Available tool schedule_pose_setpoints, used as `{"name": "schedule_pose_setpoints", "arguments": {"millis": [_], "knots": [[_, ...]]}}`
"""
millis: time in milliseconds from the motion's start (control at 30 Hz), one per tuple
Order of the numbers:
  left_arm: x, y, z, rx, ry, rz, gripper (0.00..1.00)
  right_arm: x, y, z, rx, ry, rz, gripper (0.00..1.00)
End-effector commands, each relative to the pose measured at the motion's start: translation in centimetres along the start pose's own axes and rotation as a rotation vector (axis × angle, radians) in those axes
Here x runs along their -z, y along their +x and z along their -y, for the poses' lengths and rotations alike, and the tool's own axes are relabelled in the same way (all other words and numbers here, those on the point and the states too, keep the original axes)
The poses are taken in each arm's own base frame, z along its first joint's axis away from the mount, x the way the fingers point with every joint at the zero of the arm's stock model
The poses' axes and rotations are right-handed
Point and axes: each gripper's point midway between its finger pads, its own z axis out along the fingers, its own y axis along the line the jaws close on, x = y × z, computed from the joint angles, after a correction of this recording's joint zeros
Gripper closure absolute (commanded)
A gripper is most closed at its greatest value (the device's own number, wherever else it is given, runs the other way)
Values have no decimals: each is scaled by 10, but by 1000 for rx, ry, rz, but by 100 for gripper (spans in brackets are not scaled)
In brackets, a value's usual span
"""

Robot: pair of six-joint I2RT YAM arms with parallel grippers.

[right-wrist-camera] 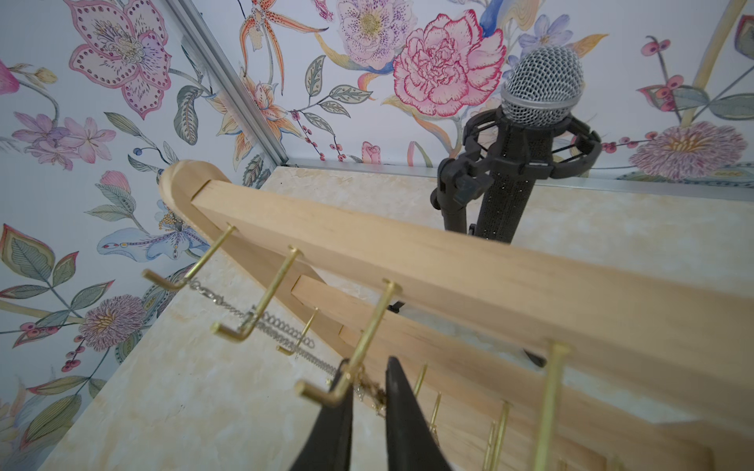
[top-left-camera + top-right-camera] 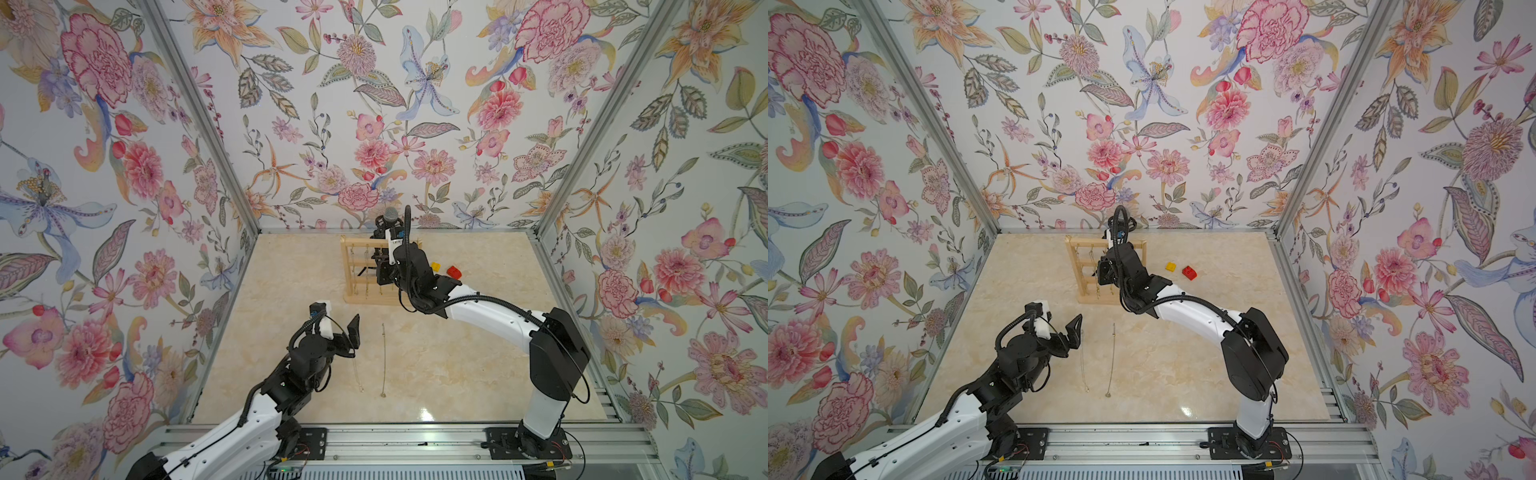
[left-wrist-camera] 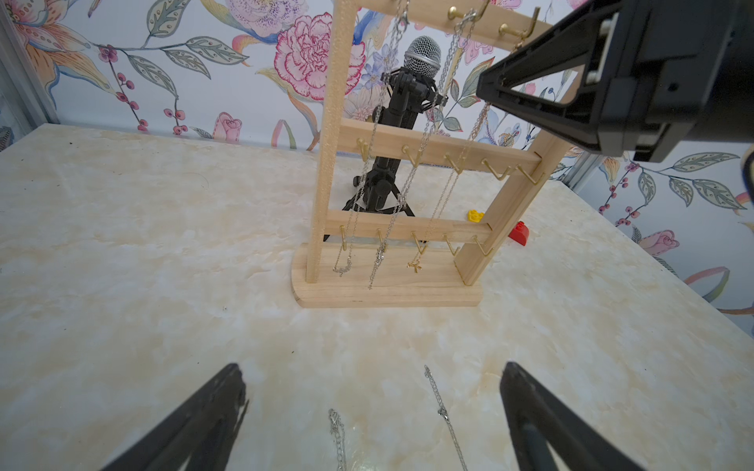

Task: Take the necklace off the jewelry display stand
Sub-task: Take off the necklace from the stand.

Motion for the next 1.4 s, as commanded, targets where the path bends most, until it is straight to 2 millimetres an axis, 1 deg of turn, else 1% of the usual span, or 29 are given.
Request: {"name": "schedule_pose_setpoints", "arguments": {"millis": [0, 267, 533, 700, 967, 1367], "knots": [[0, -2, -1, -16, 2, 19, 1, -3, -8, -1, 8, 7, 20, 86], [0, -2, -1, -15, 5, 19, 1, -3, -9, -2, 9, 0, 24, 95], [1, -2, -2, -13, 4, 24, 1, -1, -12, -3, 12, -3, 34, 100], [1, -2, -2, -14, 3, 23, 1, 2, -14, -3, 22, -7, 43, 100], [1, -3, -2, -13, 3, 25, 1, 15, -24, -9, 41, -47, 75, 100], [1, -2, -1, -14, 4, 23, 1, 25, -26, -9, 59, -55, 88, 100]]}}
